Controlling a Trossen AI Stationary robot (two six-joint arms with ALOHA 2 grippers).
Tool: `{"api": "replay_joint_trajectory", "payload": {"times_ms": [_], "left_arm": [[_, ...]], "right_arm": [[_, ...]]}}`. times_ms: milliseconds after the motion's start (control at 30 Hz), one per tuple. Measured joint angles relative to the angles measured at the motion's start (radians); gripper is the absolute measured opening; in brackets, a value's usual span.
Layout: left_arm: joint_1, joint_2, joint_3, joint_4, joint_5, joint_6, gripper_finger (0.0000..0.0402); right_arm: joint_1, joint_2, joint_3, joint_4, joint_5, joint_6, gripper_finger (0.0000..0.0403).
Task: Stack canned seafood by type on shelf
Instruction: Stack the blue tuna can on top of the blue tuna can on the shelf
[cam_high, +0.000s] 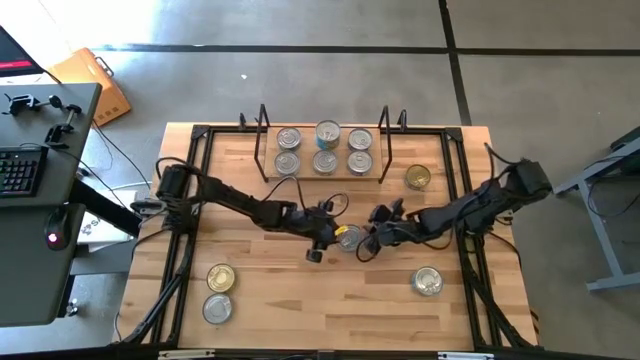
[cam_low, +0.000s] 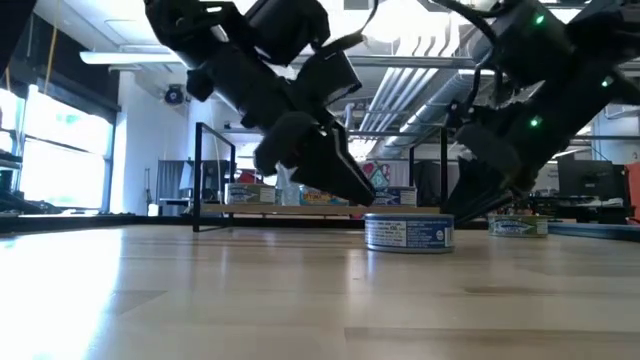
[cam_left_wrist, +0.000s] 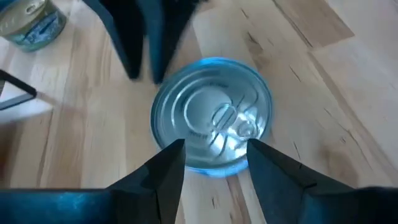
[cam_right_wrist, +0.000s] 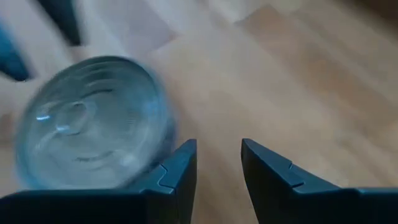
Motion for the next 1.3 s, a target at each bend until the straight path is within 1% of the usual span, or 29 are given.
{"api": "replay_joint_trajectory", "payload": {"times_ms": [133,200,333,433,467,500,533,567,633,700,767,833,900,1000,1067,1133,1300], "left_arm": [[0.002,0.015,0.001,0.015,-0.005,-0.005,0.0163],[0.006,0.013,0.001,0.006,-0.041,-0.005,0.0163],[0.013,-0.017,0.001,-0.042,-0.233,0.018,0.0163],[0.014,-0.05,0.001,-0.104,-0.392,0.026,0.0163],[0.014,-0.066,0.001,-0.141,-0.42,0.016,0.0163],[0.013,-0.082,0.0,-0.169,-0.426,0.003,0.0163],[0.011,-0.097,0.0,-0.184,-0.411,-0.013,0.0163],[0.008,-0.113,0.001,-0.204,-0.371,-0.03,0.0163],[0.0,-0.132,0.001,-0.251,-0.239,-0.061,0.0163],[-0.006,-0.134,0.001,-0.287,-0.063,-0.083,0.0163],[-0.012,-0.133,-0.001,-0.318,0.091,-0.11,0.0163],[-0.02,-0.119,-0.004,-0.302,0.181,-0.146,0.0163],[-0.032,-0.114,-0.03,-0.287,0.189,-0.184,0.0163],[-0.047,-0.099,-0.075,-0.183,0.175,-0.209,0.0163],[-0.053,-0.097,-0.104,-0.121,0.139,-0.227,0.0163],[-0.053,-0.091,-0.13,-0.048,0.077,-0.241,0.0163],[-0.034,-0.091,-0.146,-0.012,-0.062,-0.245,0.0163]], "right_arm": [[0.001,0.039,0.0,0.098,-0.115,-0.053,0.0119],[0.001,0.047,0.001,0.124,-0.169,-0.074,0.0119],[0.002,0.051,0.001,0.171,-0.267,-0.111,0.0119],[0.004,0.051,0.001,0.228,-0.323,-0.185,0.0119],[0.006,0.051,0.001,0.249,-0.341,-0.218,0.0119],[0.009,0.054,0.001,0.278,-0.351,-0.254,0.0119],[0.014,0.057,0.002,0.304,-0.356,-0.287,0.0119],[0.019,0.058,0.002,0.315,-0.36,-0.319,0.0119],[0.023,0.069,0.002,0.351,-0.346,-0.359,0.0119],[0.023,0.083,0.002,0.354,-0.291,-0.365,0.0119],[0.014,0.108,0.002,0.374,-0.22,-0.344,0.0119],[0.004,0.128,0.002,0.397,-0.141,-0.304,0.0119],[-0.01,0.154,0.002,0.433,-0.089,-0.256,0.0119],[-0.032,0.182,0.004,0.476,-0.088,-0.257,0.0119],[-0.042,0.192,0.013,0.486,-0.096,-0.259,0.0119],[-0.047,0.192,0.014,0.476,-0.105,-0.262,0.0119],[-0.048,0.185,0.016,0.457,-0.123,-0.278,0.0119]]}}
